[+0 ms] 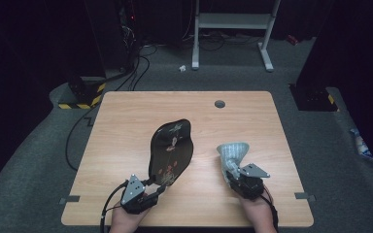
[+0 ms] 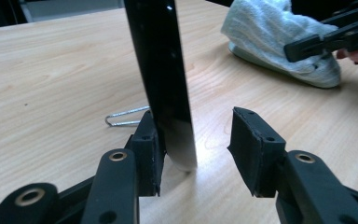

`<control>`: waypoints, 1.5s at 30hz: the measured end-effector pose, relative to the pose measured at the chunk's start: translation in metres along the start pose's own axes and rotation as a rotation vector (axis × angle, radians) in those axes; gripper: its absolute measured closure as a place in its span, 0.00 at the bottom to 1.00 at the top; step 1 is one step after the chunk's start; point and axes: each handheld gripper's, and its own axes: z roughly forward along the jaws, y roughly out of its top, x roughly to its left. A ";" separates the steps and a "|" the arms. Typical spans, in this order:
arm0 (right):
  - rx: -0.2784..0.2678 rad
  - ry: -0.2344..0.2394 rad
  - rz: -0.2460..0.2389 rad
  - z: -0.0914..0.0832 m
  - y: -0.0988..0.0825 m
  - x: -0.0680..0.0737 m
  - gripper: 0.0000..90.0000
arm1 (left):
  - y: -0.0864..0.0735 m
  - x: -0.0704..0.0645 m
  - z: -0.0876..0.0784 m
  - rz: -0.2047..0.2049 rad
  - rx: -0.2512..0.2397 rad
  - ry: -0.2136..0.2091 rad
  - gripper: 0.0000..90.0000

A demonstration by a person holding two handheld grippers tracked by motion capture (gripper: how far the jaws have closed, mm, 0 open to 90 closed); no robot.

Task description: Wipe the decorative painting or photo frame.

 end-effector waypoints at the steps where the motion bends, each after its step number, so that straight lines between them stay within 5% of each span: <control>1: 0.009 0.001 0.002 0.002 0.000 0.000 0.67 | -0.001 -0.001 0.000 0.000 0.001 -0.004 0.61; 18: 0.096 0.029 0.025 0.015 0.000 0.001 0.64 | -0.002 -0.009 0.011 0.019 0.042 -0.038 0.62; 31: 0.073 0.017 -0.003 0.013 0.000 0.003 0.62 | -0.001 -0.024 0.019 0.069 0.061 -0.083 0.57; 45: 0.024 0.024 0.028 0.002 -0.002 -0.001 0.53 | 0.001 -0.035 0.032 0.095 0.078 -0.140 0.53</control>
